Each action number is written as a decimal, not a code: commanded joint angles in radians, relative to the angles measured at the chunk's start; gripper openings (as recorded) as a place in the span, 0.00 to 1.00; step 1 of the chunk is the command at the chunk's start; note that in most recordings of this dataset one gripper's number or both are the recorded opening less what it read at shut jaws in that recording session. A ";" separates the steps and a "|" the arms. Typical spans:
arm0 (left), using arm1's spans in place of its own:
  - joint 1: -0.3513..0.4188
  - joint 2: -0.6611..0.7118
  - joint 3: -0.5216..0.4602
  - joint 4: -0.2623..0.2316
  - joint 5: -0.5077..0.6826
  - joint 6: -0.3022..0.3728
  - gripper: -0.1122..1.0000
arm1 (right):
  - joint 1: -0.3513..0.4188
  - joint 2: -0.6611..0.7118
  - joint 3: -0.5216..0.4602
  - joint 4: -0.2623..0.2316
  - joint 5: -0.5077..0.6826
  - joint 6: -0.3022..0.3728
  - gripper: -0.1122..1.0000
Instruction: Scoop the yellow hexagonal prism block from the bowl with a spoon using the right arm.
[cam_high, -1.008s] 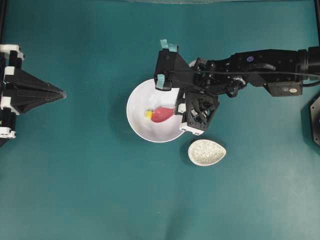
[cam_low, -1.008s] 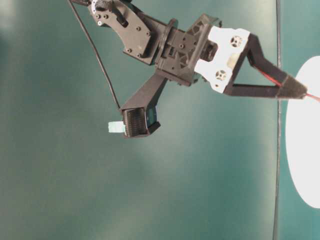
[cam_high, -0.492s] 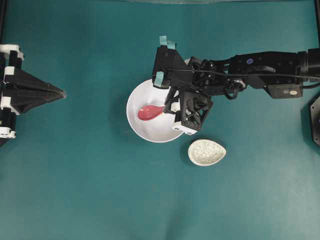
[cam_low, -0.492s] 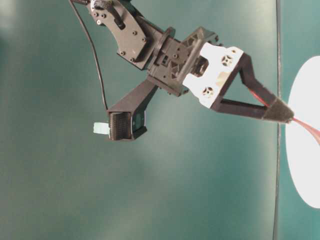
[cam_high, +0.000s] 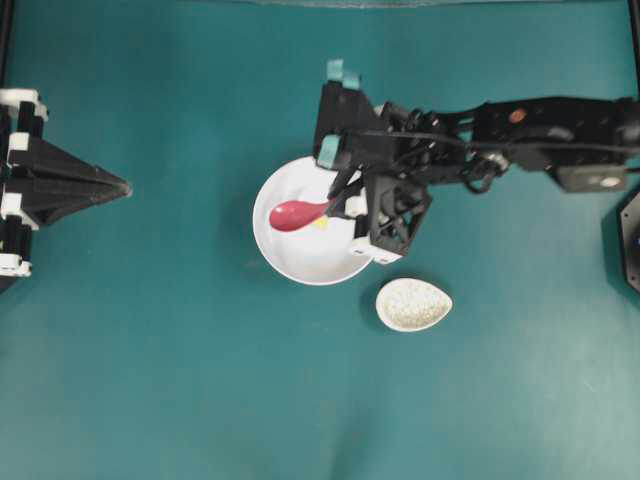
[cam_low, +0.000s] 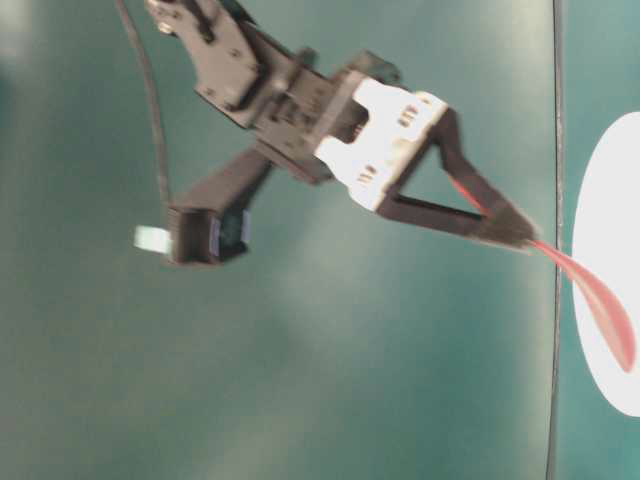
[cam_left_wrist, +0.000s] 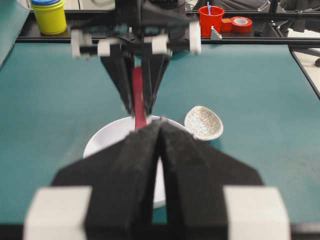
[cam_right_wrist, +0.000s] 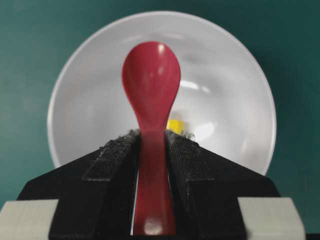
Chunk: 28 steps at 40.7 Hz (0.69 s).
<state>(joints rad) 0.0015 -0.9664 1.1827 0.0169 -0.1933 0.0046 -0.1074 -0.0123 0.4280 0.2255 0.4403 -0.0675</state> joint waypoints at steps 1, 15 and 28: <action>-0.002 0.006 -0.025 0.002 -0.005 0.000 0.10 | 0.002 -0.066 -0.025 -0.005 0.035 0.003 0.31; -0.002 0.006 -0.025 0.002 -0.005 0.000 0.10 | 0.000 -0.149 -0.009 -0.008 0.130 0.005 0.31; -0.002 0.008 -0.023 0.002 -0.005 0.000 0.10 | -0.020 -0.166 -0.006 -0.035 0.244 0.012 0.31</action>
<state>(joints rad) 0.0015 -0.9664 1.1827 0.0153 -0.1933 0.0046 -0.1197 -0.1549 0.4310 0.1948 0.6611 -0.0568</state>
